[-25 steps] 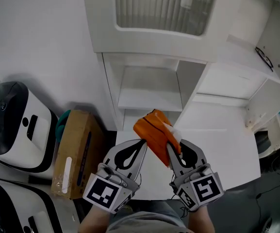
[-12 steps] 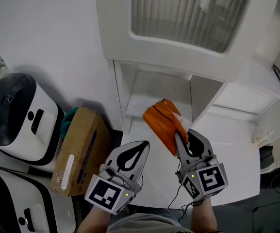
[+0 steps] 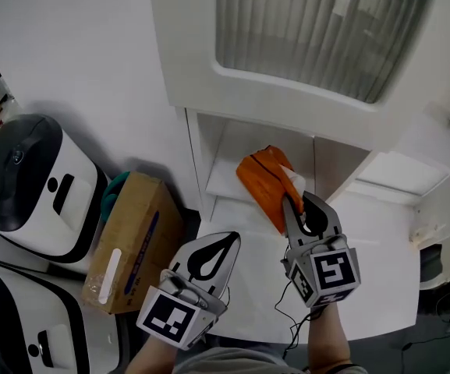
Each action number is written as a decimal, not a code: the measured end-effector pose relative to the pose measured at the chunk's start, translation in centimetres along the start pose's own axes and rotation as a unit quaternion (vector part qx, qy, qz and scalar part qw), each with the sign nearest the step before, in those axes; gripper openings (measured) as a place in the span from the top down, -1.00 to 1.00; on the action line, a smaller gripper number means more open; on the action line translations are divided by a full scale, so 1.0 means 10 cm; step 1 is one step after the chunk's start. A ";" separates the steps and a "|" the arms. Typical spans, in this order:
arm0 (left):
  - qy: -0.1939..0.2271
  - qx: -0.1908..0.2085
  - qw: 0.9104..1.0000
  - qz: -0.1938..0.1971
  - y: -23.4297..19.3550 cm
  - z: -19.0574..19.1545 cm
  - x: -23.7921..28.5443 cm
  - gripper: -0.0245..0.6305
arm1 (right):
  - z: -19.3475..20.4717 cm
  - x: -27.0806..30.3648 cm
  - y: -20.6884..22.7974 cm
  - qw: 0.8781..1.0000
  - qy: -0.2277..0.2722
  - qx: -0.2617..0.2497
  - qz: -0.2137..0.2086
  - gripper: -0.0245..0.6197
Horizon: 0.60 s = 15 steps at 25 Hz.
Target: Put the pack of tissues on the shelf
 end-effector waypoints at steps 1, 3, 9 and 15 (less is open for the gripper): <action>-0.002 0.001 1.000 -0.004 -0.01 0.00 -0.01 0.85 | 0.00 0.05 0.02 1.000 0.000 -0.002 0.002 0.68; -0.005 0.002 1.000 -0.013 -0.05 0.00 -0.03 0.85 | -0.05 0.16 0.05 1.000 -0.004 -0.013 0.007 0.68; -0.013 0.002 0.999 -0.039 -0.16 0.02 -0.14 0.85 | -0.10 0.46 0.13 0.999 -0.004 -0.024 0.040 0.34; 0.005 0.011 0.999 -0.047 -0.21 -0.01 -0.21 0.85 | -0.18 0.42 0.07 0.999 0.014 -0.013 0.035 0.31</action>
Point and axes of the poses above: the fingertips, and each gripper's own axes: x forward along the fingers, y to its right, z out of its underside, the point moved 2 cm from there along -x, backward along the fingers, and after that the axes turned 4 degrees about -z, right-handed, at the moved point
